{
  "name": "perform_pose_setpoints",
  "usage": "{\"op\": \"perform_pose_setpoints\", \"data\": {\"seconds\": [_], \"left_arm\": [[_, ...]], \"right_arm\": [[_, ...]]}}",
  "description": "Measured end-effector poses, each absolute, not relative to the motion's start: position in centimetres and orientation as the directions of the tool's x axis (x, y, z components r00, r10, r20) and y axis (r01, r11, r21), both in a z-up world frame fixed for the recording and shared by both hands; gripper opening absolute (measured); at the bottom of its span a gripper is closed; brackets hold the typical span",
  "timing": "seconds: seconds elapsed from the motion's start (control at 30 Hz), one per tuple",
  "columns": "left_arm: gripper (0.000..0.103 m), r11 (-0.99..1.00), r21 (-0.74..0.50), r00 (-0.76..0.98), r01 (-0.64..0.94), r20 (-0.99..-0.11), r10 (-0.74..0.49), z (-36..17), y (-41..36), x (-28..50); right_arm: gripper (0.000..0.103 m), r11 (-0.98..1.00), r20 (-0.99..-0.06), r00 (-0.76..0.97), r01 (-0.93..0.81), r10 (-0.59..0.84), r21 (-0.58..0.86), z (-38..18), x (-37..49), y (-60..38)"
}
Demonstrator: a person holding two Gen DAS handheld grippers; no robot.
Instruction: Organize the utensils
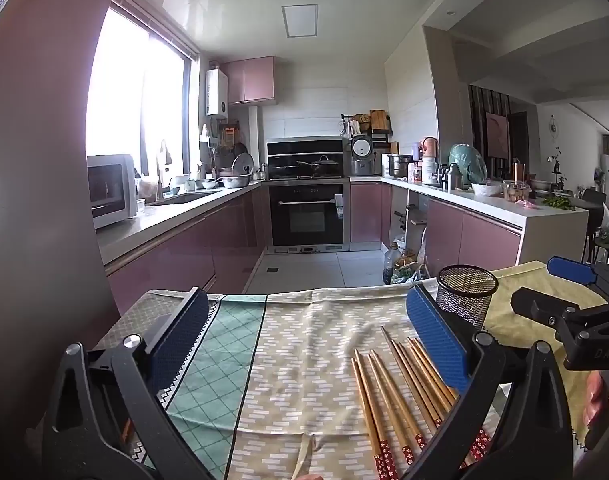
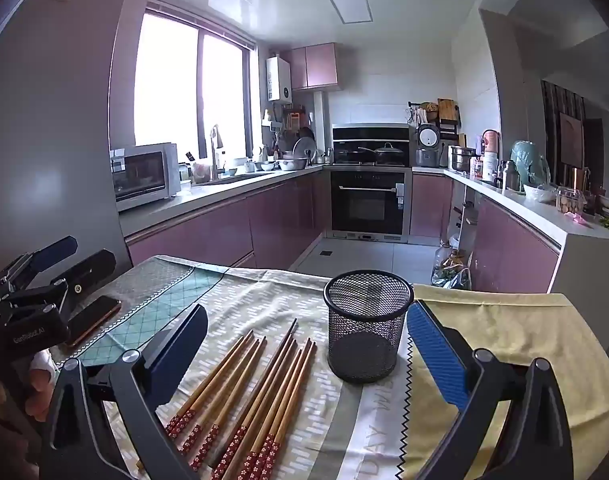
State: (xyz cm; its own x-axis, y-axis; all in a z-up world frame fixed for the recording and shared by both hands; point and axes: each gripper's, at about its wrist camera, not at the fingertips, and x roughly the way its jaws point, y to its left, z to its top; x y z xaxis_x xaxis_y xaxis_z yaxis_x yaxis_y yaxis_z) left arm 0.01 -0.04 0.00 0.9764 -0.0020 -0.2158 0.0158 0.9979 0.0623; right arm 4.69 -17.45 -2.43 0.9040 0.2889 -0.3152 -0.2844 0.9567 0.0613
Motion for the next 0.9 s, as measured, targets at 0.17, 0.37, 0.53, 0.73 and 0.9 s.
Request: {"op": "perform_pose_setpoints", "data": {"seconds": [0.17,0.37,0.53,0.73,0.9], "left_arm": [[0.098,0.998,0.066,0.977,0.019,-0.212,-0.005,0.3,-0.6,-0.5],[0.098,0.998,0.063,0.977,0.026,-0.213,-0.012,0.5,-0.5,-0.3],[0.098,0.998,0.062,0.979,0.024,-0.202,-0.012,0.5,-0.4,-1.0],[0.098,0.998,0.060,0.980,0.023,-0.197,-0.011,0.3,-0.1,-0.9],[0.098,0.998,0.061,0.981,0.025,-0.193,-0.012,0.4,-0.1,-1.0]], "right_arm": [[0.097,0.956,-0.316,0.903,-0.285,0.292,0.069,-2.4,4.7,-17.5],[0.097,0.956,-0.310,0.905,-0.285,0.292,0.071,-2.3,4.6,-17.2],[0.097,0.956,-0.304,0.907,-0.283,0.292,0.073,-2.3,4.3,-17.4],[0.097,0.956,-0.301,0.908,-0.284,0.292,0.071,-2.4,4.3,-17.4],[0.097,0.956,-0.305,0.906,-0.284,0.293,0.073,-2.5,4.4,-17.3]]}}
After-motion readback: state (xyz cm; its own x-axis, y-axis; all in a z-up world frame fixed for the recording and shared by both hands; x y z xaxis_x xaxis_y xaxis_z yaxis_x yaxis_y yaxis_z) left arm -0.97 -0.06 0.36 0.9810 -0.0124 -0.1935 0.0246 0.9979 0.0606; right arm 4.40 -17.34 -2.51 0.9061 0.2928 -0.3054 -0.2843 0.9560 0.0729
